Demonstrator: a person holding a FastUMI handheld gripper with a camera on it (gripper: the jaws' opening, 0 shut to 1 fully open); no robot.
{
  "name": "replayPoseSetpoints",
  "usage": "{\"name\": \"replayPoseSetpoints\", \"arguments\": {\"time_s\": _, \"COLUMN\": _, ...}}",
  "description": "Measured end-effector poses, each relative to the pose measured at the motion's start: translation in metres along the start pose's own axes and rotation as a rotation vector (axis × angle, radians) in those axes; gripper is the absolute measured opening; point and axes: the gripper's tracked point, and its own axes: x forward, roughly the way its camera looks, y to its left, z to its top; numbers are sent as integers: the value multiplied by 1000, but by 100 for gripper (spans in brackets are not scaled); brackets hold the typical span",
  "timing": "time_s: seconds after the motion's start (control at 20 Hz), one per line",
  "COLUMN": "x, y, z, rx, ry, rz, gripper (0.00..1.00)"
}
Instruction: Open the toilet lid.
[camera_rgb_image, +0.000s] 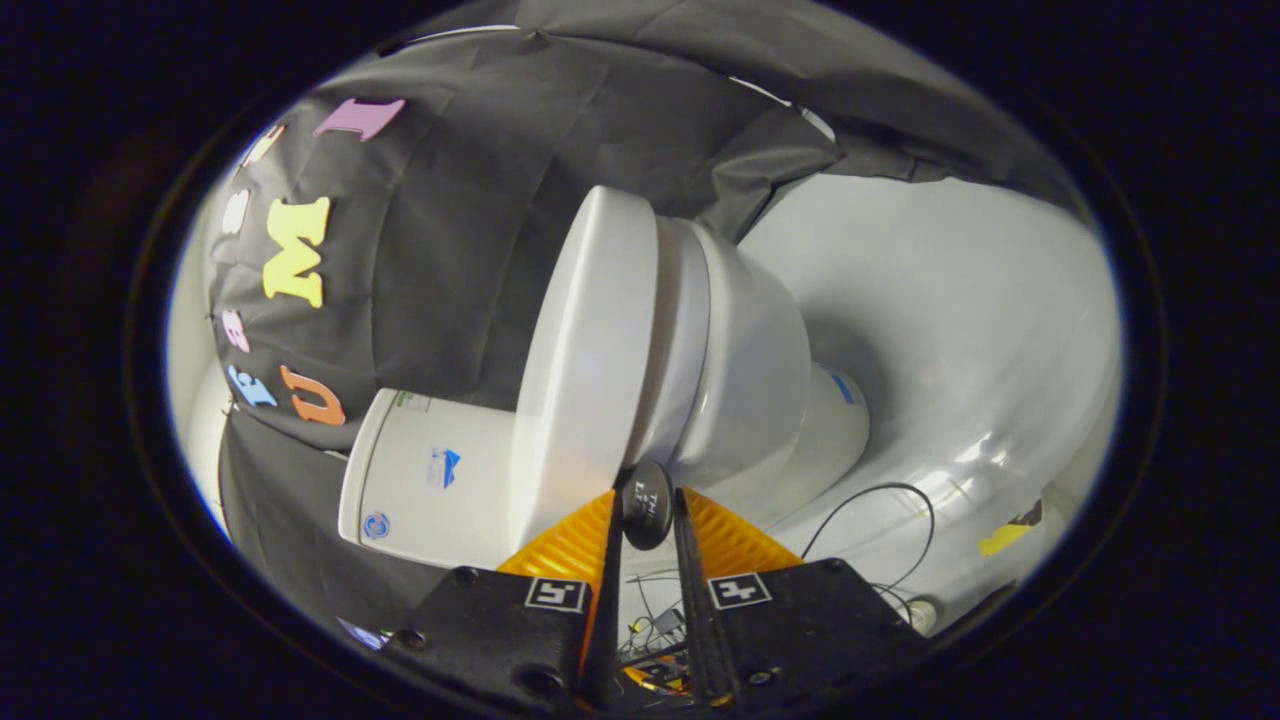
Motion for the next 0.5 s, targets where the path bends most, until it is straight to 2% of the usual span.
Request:
{"name": "replayPoseSetpoints", "arguments": {"time_s": 0.15, "x": 0, "y": -1, "z": 4, "rx": 11, "ry": 0, "rz": 5, "gripper": 26}}
{"name": "replayPoseSetpoints", "arguments": {"time_s": 0.35, "x": -3, "y": 1, "z": 9, "rx": 108, "ry": -15, "rz": 56, "gripper": 15}}
{"name": "replayPoseSetpoints", "arguments": {"time_s": 0.4, "x": -2, "y": 1, "z": 9, "rx": 124, "ry": -22, "rz": 59, "gripper": 10}}
{"name": "replayPoseSetpoints", "arguments": {"time_s": 0.5, "x": -1, "y": 2, "z": 8, "rx": 131, "ry": -32, "rz": 45, "gripper": 8}}
